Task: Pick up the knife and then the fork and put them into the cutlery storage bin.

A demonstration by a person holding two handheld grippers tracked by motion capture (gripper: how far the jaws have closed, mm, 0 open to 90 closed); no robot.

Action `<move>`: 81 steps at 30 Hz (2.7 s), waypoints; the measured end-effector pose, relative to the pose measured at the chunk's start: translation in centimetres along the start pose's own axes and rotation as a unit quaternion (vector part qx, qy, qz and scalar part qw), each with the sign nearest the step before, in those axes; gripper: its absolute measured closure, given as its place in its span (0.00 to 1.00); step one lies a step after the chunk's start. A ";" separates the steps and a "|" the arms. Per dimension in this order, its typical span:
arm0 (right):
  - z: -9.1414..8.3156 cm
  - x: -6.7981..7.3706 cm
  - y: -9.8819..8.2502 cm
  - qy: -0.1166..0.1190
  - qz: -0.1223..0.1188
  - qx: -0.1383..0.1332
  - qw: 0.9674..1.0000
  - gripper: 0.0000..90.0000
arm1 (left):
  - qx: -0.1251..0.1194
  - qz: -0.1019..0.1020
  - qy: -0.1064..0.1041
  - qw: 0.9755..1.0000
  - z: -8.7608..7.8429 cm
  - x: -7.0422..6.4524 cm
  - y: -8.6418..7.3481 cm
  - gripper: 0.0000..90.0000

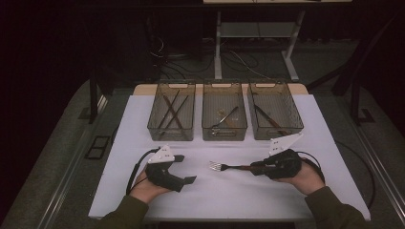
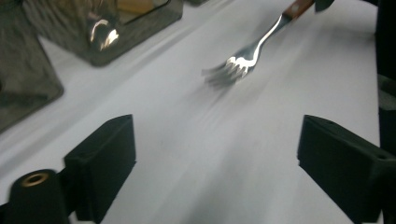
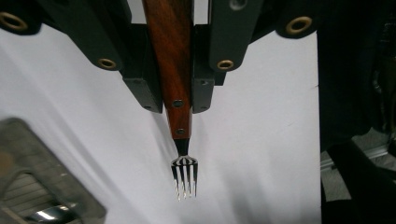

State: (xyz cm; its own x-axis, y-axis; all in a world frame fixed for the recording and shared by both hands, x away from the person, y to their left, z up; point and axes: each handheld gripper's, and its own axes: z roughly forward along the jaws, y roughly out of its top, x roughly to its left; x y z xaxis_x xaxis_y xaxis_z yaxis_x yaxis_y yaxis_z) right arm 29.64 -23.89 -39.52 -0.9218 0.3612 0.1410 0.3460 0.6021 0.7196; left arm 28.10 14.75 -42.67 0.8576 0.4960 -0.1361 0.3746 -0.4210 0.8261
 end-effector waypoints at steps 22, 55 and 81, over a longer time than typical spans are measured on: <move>-5.5 -3.1 0.4 -0.070 0.048 -0.062 0.994 0.83 | 0.010 -0.010 0.028 1.000 -0.3 0.0 -1.3 0.01; -10.8 -11.3 1.5 -0.247 0.184 -0.099 0.946 0.83 | 0.011 -0.010 0.035 0.999 0.1 -0.1 -1.3 0.00; -3.6 -17.4 1.6 -0.290 0.270 -0.053 0.917 0.83 | 0.010 -0.005 0.021 1.000 0.4 -0.3 -1.2 0.00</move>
State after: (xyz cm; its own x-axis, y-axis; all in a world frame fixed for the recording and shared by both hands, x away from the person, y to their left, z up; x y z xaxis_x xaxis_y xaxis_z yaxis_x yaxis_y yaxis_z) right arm 45.60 -31.75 -38.40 -0.3624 0.9225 0.1328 0.6773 0.1627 0.7175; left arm 27.50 14.79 -43.84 0.8386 0.5313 -0.1203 0.3896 -0.4308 0.8140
